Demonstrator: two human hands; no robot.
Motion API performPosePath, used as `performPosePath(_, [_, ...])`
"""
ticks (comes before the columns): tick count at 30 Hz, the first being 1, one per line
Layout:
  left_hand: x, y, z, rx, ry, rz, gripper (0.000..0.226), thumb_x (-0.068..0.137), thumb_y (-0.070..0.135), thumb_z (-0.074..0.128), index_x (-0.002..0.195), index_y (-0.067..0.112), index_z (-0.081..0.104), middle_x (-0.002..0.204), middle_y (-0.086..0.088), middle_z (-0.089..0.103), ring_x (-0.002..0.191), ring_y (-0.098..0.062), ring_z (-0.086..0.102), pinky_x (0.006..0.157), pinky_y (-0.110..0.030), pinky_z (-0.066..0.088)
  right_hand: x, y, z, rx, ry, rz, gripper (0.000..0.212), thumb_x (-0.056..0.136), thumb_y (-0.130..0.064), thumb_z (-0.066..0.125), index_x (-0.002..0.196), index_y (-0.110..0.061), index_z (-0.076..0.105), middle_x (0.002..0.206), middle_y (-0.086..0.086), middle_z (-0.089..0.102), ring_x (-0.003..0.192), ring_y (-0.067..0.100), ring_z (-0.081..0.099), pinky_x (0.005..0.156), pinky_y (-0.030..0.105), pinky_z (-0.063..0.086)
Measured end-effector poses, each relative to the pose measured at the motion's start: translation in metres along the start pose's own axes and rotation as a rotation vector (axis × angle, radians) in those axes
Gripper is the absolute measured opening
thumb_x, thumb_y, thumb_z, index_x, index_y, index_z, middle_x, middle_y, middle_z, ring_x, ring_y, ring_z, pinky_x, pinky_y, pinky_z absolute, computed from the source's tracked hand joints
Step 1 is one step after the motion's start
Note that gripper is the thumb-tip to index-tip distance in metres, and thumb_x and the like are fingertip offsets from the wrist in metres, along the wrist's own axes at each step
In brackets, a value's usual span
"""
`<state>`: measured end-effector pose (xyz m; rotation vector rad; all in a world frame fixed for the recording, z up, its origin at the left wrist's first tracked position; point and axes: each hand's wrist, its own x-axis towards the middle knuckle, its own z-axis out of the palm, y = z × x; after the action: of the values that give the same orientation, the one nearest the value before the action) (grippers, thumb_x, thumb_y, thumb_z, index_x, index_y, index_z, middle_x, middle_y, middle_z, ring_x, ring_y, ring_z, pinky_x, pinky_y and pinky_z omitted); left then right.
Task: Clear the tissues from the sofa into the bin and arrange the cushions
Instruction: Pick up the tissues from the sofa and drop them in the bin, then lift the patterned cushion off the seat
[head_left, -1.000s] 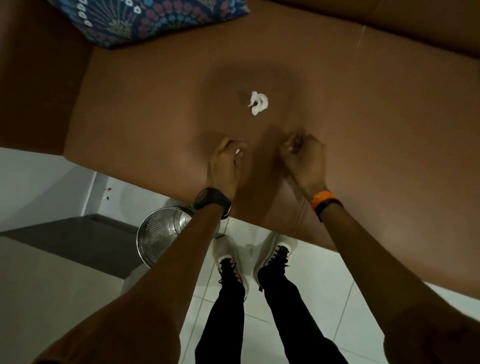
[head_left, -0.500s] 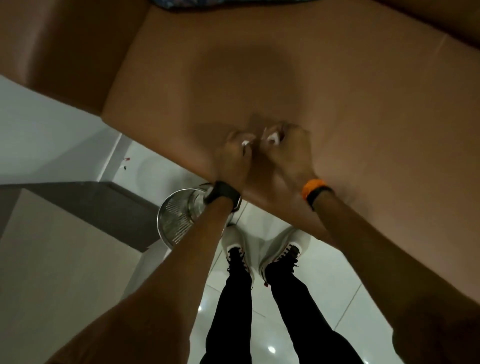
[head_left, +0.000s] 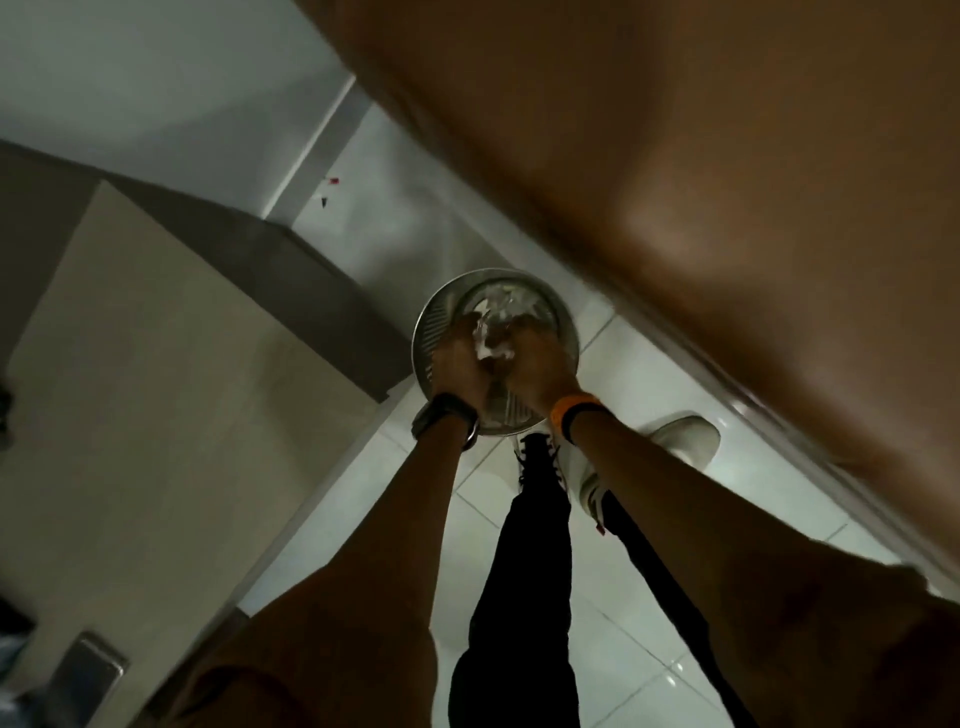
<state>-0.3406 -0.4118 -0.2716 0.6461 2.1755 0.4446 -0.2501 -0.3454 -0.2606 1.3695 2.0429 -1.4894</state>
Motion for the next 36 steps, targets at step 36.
performPosePath(36, [0.159,0.484,-0.143,-0.469,0.187,0.657,0.104,0.074,0.021,0.088,0.147,0.021,0.015,0.155,-0.006,0.033,0.141,-0.018,0.04,0.115,-0.048,0.042,0.062,-0.032,-0.537,0.479,0.751,-0.236,0.104,0.068,-0.049,0.092,0.152,-0.019,0.039,0.158,0.002,0.045,0.149,0.03,0.041,0.123,0.054,0.036])
